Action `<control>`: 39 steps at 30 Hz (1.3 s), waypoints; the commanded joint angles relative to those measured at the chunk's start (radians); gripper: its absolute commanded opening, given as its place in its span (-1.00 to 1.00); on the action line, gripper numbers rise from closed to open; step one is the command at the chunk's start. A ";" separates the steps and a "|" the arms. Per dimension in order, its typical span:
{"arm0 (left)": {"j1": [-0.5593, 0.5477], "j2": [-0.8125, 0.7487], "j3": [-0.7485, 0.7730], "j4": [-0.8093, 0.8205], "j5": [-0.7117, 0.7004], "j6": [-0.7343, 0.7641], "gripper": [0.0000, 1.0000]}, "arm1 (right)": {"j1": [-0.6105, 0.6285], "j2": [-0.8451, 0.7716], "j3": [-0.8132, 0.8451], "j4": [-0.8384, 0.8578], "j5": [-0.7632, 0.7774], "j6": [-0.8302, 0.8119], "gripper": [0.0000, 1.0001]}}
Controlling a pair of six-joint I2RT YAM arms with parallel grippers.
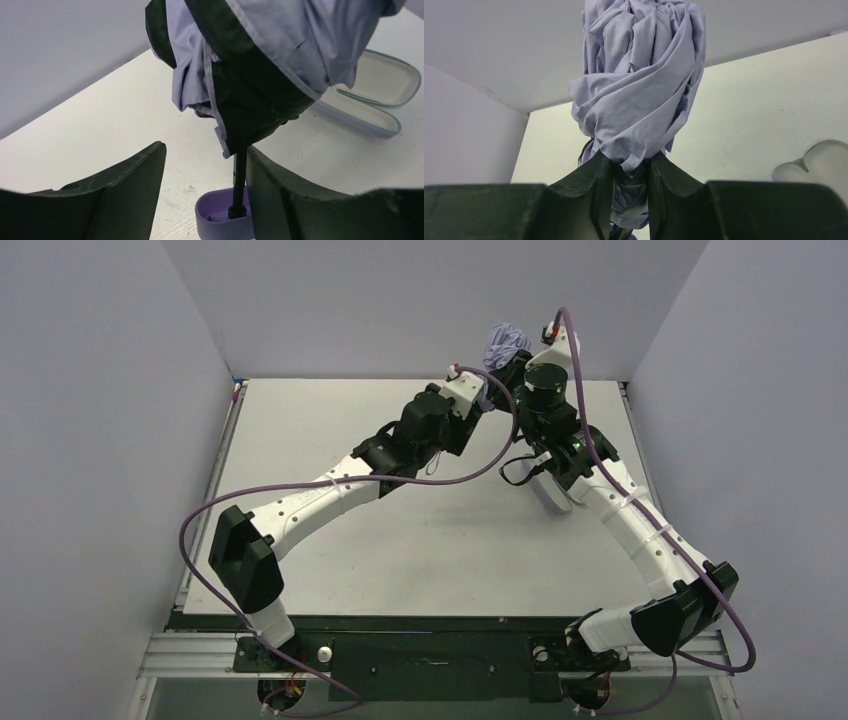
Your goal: Open the umbrella
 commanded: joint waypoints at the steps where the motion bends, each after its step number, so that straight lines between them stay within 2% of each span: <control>1: -0.020 -0.004 0.008 -0.029 -0.072 0.007 0.10 | 0.005 -0.068 0.020 0.114 0.089 -0.007 -1.00; 9: -0.036 -0.027 -0.082 -0.093 -0.047 -0.024 -0.02 | -0.002 -0.057 0.049 0.144 0.139 -0.061 -1.00; 20: -0.037 -0.089 -0.256 -0.096 0.000 -0.075 0.00 | -0.084 -0.049 0.091 0.170 0.126 -0.045 -1.00; 39: -0.040 -0.128 -0.455 -0.151 0.087 -0.097 -0.05 | -0.157 -0.018 0.164 0.238 0.123 -0.059 -1.00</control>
